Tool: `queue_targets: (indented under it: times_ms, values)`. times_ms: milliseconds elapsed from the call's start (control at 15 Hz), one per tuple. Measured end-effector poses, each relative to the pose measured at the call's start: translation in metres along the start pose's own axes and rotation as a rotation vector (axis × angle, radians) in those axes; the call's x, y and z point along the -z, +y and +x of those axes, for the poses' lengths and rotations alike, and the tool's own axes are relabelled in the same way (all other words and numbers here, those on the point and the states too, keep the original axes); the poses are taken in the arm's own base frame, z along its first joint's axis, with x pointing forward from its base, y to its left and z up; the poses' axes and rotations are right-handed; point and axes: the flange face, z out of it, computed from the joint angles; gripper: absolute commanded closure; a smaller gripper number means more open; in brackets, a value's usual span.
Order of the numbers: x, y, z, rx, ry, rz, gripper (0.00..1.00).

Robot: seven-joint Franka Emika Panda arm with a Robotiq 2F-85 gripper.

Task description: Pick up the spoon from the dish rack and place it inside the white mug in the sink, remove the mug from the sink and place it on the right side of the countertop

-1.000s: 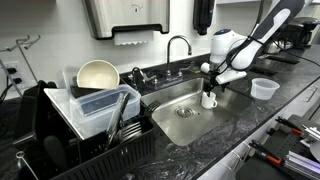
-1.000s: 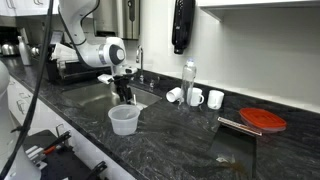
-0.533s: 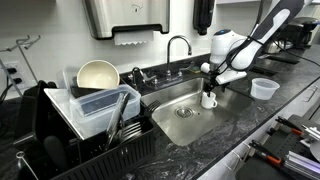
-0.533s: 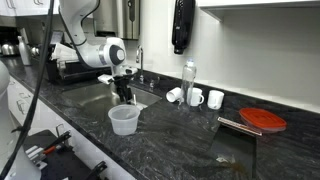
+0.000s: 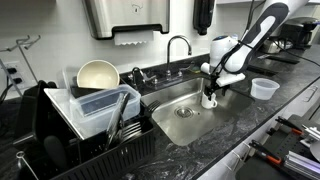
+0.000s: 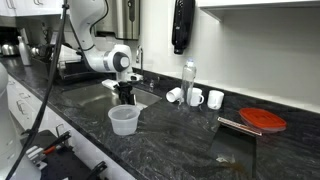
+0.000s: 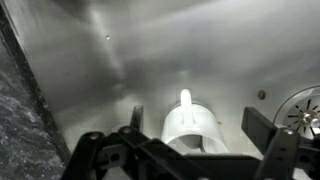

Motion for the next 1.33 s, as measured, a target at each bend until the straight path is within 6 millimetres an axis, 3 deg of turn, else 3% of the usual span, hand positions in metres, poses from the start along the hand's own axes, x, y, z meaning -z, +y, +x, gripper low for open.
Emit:
queue_targets:
  times_ms: [733,1333]
  values:
    - [-0.045,-0.011,0.03,0.103,-0.071,0.023,0.0]
    - [-0.064,-0.009,0.025,0.142,-0.141,0.003,0.0]
